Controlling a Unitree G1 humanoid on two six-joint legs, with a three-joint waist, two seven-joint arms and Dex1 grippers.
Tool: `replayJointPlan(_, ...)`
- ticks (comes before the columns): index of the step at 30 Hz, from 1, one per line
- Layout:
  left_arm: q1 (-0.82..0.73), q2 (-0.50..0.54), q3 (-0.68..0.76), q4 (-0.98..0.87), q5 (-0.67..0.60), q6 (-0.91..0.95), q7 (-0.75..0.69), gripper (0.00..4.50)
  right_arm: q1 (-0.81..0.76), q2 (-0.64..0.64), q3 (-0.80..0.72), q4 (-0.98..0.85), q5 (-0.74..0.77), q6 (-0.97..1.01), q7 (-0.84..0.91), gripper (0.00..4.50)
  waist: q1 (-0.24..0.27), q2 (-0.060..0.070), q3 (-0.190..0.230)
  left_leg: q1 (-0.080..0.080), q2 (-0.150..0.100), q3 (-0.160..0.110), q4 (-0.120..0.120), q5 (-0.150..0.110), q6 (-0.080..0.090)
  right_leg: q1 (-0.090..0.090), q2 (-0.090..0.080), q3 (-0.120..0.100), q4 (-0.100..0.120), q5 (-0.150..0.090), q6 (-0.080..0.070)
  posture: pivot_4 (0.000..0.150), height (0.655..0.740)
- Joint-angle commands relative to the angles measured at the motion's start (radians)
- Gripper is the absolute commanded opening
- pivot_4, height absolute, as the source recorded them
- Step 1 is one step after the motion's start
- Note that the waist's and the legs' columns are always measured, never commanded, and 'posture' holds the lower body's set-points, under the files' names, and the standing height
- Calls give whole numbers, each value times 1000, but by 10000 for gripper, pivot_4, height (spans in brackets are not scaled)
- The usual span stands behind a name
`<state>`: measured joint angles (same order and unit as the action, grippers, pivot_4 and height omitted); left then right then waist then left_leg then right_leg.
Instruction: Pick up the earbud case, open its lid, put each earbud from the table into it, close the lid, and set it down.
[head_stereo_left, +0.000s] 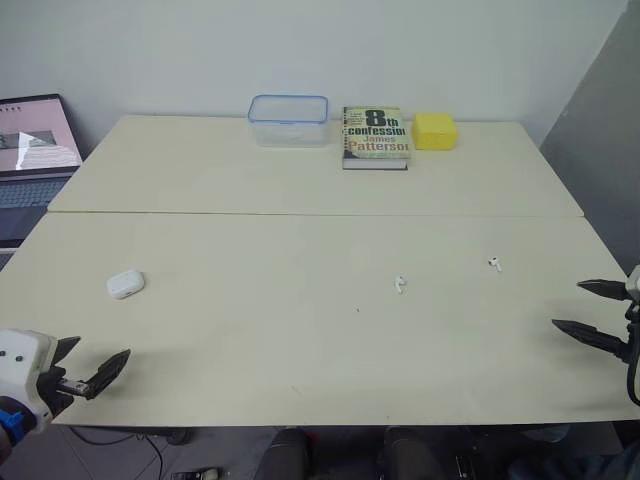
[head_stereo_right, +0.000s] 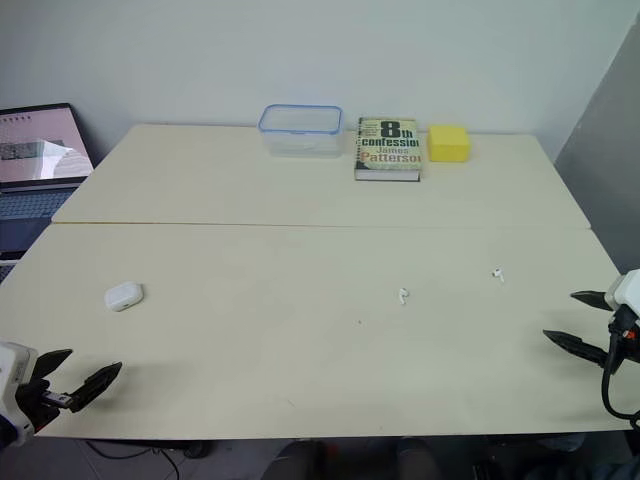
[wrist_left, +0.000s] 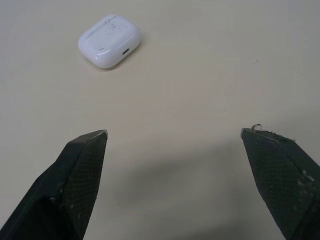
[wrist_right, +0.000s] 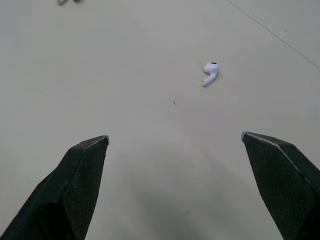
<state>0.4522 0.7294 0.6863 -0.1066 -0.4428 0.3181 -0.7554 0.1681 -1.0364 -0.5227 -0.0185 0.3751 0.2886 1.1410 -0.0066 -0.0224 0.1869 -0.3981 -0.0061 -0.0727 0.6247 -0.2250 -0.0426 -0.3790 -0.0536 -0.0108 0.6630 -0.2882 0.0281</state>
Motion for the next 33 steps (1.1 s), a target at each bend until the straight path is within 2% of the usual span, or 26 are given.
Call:
replayJointPlan(1,-15,18,28,16,10,-40,-15,45000,-12,-13,-8,0,-5,-22,7,44627,0,0,0,0,0,0,0,0,0,0,0,0,0,0,0,1500,7391)
replayJointPlan(4,-46,28,20,50,24,-63,-19,45000,-1,-4,-8,5,-11,-30,3,44627,2,0,0,0,0,0,0,0,0,0,0,0,0,0,0,1500,7391)
replayJointPlan(10,-105,33,55,101,-65,-55,-102,45000,-15,7,-13,13,-4,-35,-9,44627,3,0,0,0,0,1,1,0,0,0,0,0,0,1,0,1500,7391)
replayJointPlan(19,-105,24,25,109,-54,-85,-147,45000,-45,23,1,8,9,4,-25,44627,3,0,0,1,0,1,1,0,0,0,0,0,1,2,0,1500,7391)
replayJointPlan(26,-123,3,27,109,-63,-71,-120,45000,-53,23,16,20,-2,-22,-25,44627,3,1,0,1,0,1,2,0,0,0,0,0,1,2,0,1500,7391)
replayJointPlan(33,-150,-72,44,60,-88,-36,-1,45000,-82,32,39,29,-15,-64,-36,44627,3,1,0,1,0,1,2,0,0,1,0,0,1,2,1,1500,7391)
